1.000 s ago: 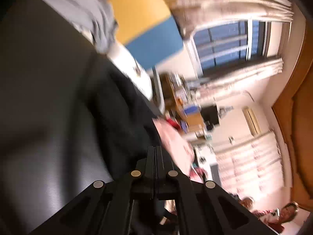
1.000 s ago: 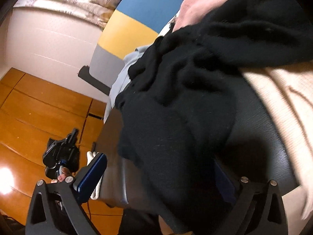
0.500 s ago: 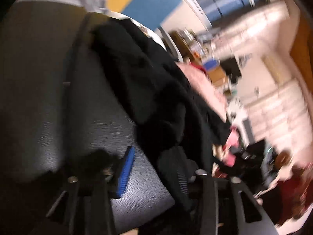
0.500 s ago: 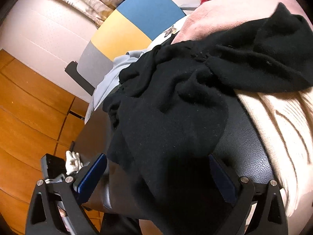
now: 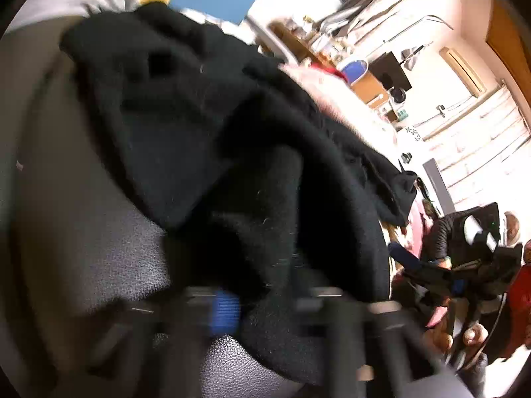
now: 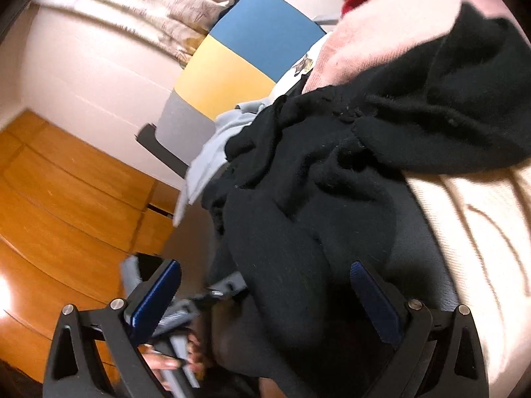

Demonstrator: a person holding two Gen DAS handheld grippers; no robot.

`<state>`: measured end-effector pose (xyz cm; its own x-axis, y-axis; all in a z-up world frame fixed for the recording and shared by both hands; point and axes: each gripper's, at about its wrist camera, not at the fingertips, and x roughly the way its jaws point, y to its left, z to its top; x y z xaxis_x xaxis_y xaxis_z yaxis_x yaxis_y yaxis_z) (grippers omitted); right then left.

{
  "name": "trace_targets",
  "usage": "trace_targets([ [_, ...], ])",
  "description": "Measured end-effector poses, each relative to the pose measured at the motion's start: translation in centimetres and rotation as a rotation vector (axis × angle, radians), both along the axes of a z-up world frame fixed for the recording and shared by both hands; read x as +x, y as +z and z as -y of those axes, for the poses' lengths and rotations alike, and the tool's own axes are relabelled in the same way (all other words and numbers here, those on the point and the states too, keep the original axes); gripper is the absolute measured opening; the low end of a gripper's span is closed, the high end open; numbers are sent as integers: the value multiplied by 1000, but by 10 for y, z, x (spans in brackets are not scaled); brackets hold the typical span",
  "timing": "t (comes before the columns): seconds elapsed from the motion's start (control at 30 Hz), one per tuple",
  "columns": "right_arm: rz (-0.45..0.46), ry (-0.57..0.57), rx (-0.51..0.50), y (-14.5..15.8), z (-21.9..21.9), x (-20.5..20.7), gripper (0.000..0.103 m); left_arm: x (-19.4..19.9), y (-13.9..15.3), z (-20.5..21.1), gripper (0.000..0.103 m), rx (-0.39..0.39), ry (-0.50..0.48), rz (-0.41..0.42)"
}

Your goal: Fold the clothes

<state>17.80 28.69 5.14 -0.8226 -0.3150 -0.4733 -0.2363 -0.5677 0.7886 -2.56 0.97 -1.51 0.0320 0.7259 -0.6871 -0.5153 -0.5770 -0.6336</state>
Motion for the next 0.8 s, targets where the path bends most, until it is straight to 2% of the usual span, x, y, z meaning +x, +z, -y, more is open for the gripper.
trace_targets([
  [0.1,2,40,-95,-13,-6,-16,103,-16,6,33,2,76,66,69],
  [0.17,59,53,-133,-27,-3,-28,103,-27,13,60,2,126,118,97],
  [0.23,93,72,-152,-35,3,-36,103,-39,31,99,2,160,181,78],
  [0.33,93,113,-168,-41,17,-45,103,-54,58,155,2,140,250,6],
  [0.43,125,133,-111,-42,30,-54,103,-60,74,197,2,51,294,-66],
  [0.47,128,151,-76,-39,38,-58,103,-59,75,198,2,46,278,-48],
  [0.53,142,170,-46,-37,46,-64,103,-54,74,211,5,75,273,-20],
  [0.67,179,192,52,-31,57,-68,103,-34,65,219,12,190,176,56],
  [0.7,192,206,96,-29,60,-69,103,-28,61,220,13,180,163,64],
  [0.8,233,308,309,-23,83,-71,103,-18,45,222,14,112,184,63],
])
